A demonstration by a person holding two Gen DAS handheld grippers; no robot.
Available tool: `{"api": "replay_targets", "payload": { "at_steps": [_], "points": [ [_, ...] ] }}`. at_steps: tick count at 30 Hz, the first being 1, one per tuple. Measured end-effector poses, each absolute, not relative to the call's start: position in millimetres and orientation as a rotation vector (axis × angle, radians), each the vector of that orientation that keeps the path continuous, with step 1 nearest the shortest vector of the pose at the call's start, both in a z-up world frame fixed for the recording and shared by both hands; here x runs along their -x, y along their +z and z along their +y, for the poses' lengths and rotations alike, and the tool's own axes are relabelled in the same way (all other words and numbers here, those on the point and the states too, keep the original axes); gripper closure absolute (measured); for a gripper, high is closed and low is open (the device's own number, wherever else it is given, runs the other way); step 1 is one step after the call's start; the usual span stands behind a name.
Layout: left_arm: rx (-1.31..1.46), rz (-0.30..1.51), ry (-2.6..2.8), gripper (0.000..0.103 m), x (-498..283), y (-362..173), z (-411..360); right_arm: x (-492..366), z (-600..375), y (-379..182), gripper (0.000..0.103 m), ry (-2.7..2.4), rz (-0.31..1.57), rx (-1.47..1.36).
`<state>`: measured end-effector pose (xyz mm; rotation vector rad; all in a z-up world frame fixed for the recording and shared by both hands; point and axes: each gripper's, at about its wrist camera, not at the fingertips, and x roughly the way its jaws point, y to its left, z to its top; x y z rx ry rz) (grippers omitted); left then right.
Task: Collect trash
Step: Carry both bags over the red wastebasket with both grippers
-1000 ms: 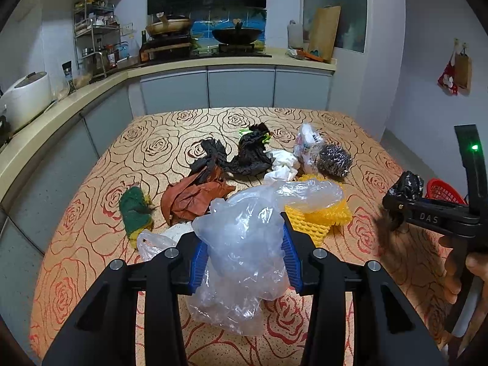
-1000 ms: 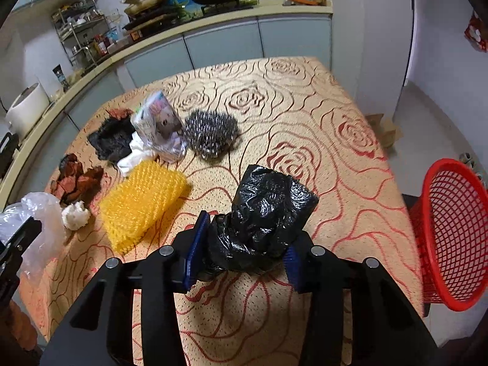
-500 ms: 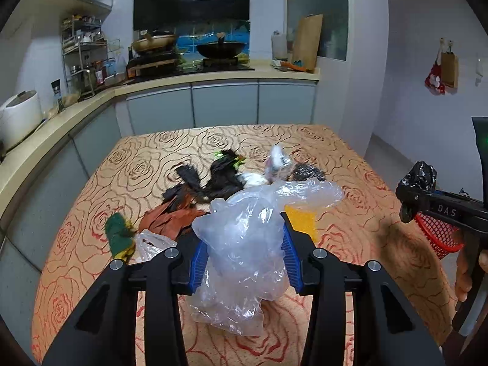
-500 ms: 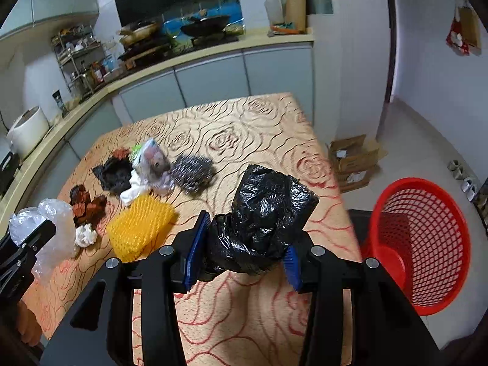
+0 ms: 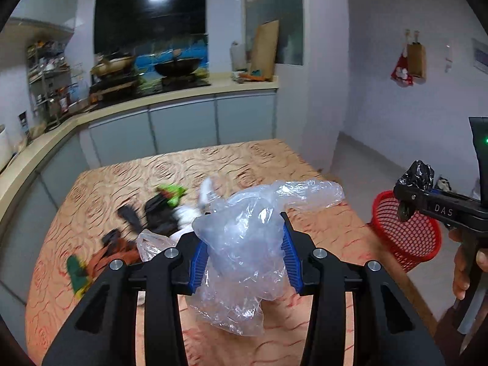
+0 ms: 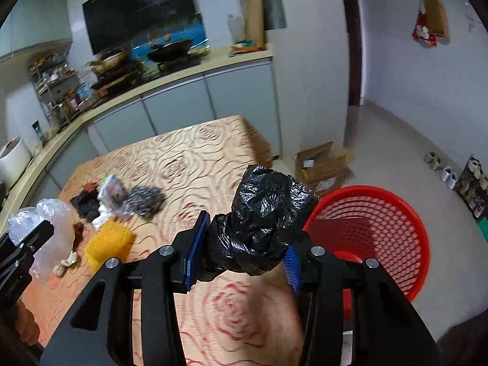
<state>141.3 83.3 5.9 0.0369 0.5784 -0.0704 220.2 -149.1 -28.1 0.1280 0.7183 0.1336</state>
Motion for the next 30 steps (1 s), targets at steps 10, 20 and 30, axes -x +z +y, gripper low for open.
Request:
{"api": "replay_targets", "payload": {
  "at_steps": [10,20,30],
  "points": [
    [-0.053,0.569,-0.242,0.062,-167.3,12.5,14.4,-215.7,-222.3,-23.5,0.06,-0.019,0.693,-0.17],
    [-0.053,0.614,-0.412,0.062,-194.2,1.5,-59.2,-208.4,-276.7,-26.7,0.06,-0.129,0.692,-0.191],
    [-0.027,0.693,-0.522,0.062,-222.4,-23.3,-115.5,-214.3,-299.4,-45.5,0.06,-0.163,0.741,-0.184]
  ]
}}
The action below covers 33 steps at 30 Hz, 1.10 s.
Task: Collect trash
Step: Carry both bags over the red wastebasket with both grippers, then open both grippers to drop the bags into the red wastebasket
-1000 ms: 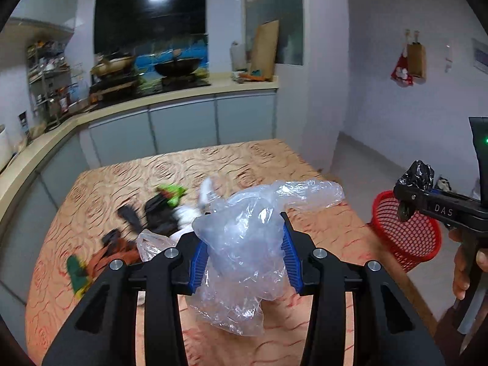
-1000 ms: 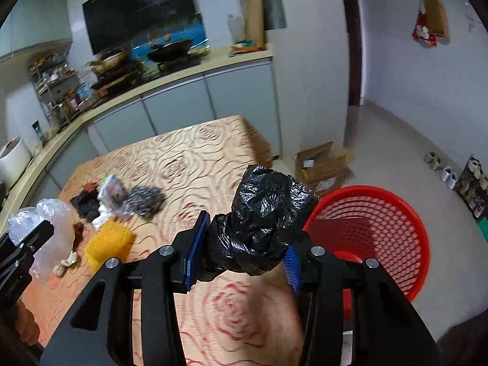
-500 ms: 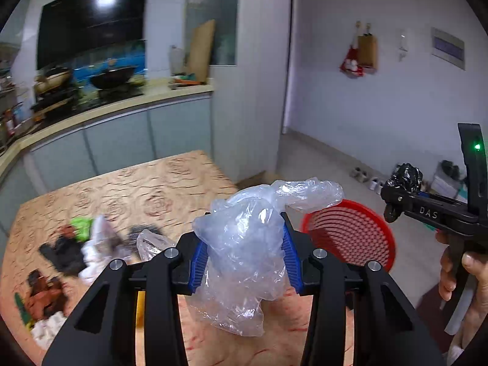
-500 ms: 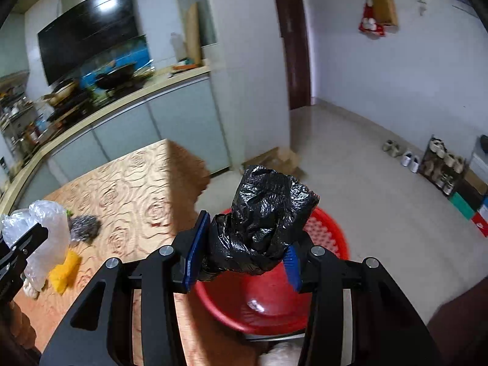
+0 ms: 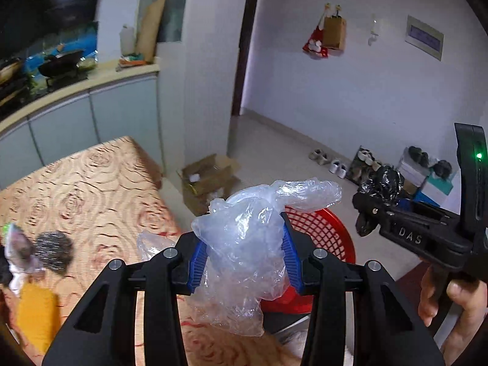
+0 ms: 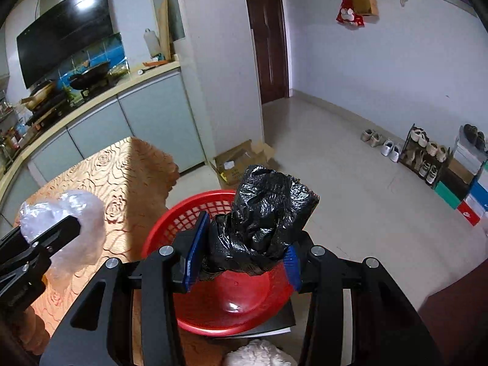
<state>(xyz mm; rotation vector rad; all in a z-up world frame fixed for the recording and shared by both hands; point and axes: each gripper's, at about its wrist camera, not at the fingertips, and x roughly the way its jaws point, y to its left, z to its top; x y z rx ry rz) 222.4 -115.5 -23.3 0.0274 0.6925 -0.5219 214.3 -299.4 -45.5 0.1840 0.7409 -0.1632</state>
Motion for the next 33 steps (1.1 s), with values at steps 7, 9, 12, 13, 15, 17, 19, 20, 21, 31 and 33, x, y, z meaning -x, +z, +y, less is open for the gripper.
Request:
{"api": "replay_targets", "payload": {
  "at_steps": [7,9,12,13,15,17,19,20,21,31,33],
  "points": [
    [-0.004,0.758,-0.559,0.062,-243.9,-45.0,-139.6,-224.0,-308.6,-58.1,0.06,-0.173,0.783,-0.158],
    [0.004,0.781,-0.563,0.062,-249.4,-52.1,-144.5,-227.9,-311.7,-62.7,0.06,-0.18,0.796,-0.144],
    [0.015,0.807,-0.568,0.06,-253.7,-62.4,-150.0,-233.1,-314.0,-68.8,0.06,-0.182,0.81,-0.128],
    [0.014,0.811,-0.566,0.06,-254.7,-65.3,-150.9,-234.2,-314.6,-71.1,0.06,-0.178,0.815,-0.127],
    [0.014,0.822,-0.568,0.06,-257.1,-70.6,-152.8,-237.5,-315.4,-76.1,0.06,-0.172,0.826,-0.123],
    [0.012,0.827,-0.57,0.058,-257.9,-71.3,-155.5,-239.7,-315.3,-81.7,0.06,-0.166,0.836,-0.123],
    [0.008,0.827,-0.573,0.057,-259.5,-72.2,-158.0,-242.1,-314.5,-85.5,0.06,-0.159,0.845,-0.12],
    [0.006,0.825,-0.578,0.055,-260.0,-71.8,-159.5,-242.8,-313.4,-87.7,0.059,-0.154,0.85,-0.12],
    [0.005,0.823,-0.582,0.054,-260.8,-71.0,-161.0,-243.7,-313.2,-90.7,0.059,-0.147,0.857,-0.121],
    [0.028,0.814,-0.601,0.035,-266.3,-65.4,-160.8,-244.2,-321.6,-99.8,0.035,-0.082,0.871,-0.215],
    [0.033,0.806,-0.596,0.034,-265.2,-62.4,-157.5,-244.1,-323.0,-98.3,0.034,-0.082,0.869,-0.226]
  ]
}}
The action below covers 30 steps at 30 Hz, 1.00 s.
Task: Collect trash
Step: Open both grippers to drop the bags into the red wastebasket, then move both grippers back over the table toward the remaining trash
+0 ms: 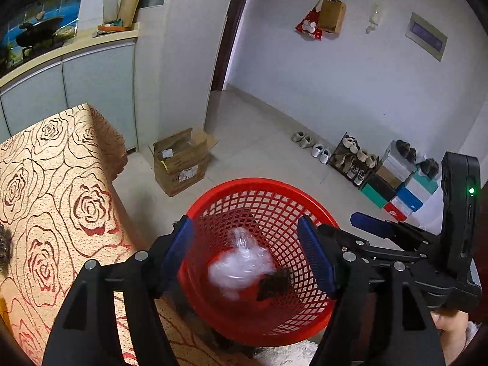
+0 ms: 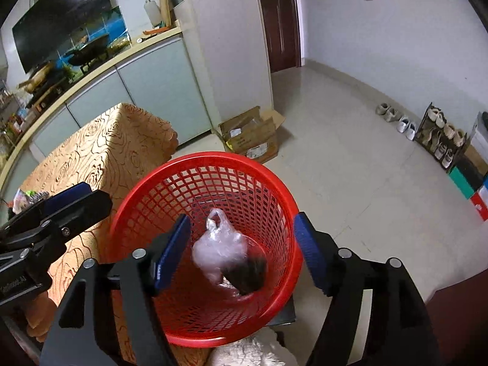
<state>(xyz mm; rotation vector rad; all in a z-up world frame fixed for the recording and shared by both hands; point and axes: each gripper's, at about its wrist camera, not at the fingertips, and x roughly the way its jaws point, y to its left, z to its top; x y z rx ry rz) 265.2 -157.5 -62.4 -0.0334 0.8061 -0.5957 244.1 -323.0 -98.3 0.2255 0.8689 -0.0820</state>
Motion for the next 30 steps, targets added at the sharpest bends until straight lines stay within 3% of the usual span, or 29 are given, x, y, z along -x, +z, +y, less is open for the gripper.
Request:
{"api": "replay_targets", "payload": {
  "at_steps": [7,30],
  "points": [
    [0.038,0.756,-0.547,0.028,-257.8,-48.8,-137.5,-235.0,-320.0,-86.3,0.033,-0.099,0.835,-0.233],
    [0.028,0.63,-0.298,0.023,-192.4,-12.9,-18.6,-217.9,-214.4,-39.4,0.023,0.031,0.72,-0.112]
  ]
}}
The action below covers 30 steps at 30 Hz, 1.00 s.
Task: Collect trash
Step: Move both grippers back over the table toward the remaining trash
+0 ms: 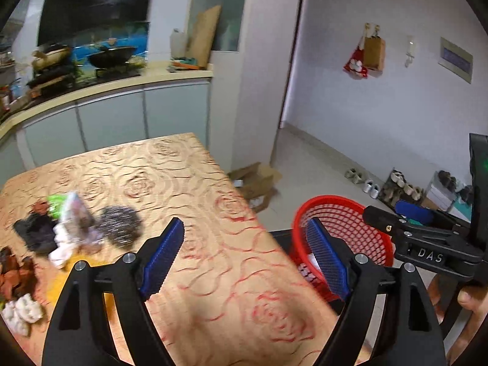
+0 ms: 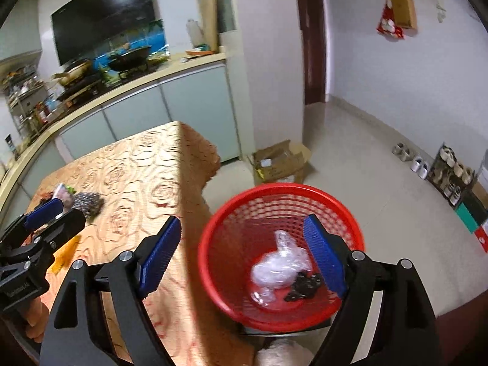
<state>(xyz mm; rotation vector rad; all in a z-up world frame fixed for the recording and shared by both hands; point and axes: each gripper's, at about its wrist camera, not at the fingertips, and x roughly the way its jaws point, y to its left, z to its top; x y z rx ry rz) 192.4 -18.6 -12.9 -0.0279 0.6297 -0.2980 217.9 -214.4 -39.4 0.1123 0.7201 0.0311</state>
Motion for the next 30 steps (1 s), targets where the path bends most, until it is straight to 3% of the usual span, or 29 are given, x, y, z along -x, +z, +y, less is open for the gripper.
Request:
{"api": "replay_targets", "payload": {
  "at_steps": [30],
  "points": [
    [0.13,0.609,0.201,0.023,-125.3,-19.5,194.0,-232.1,-56.6,-46.1,0.02,0.315,0.728,-0.059]
  ]
}}
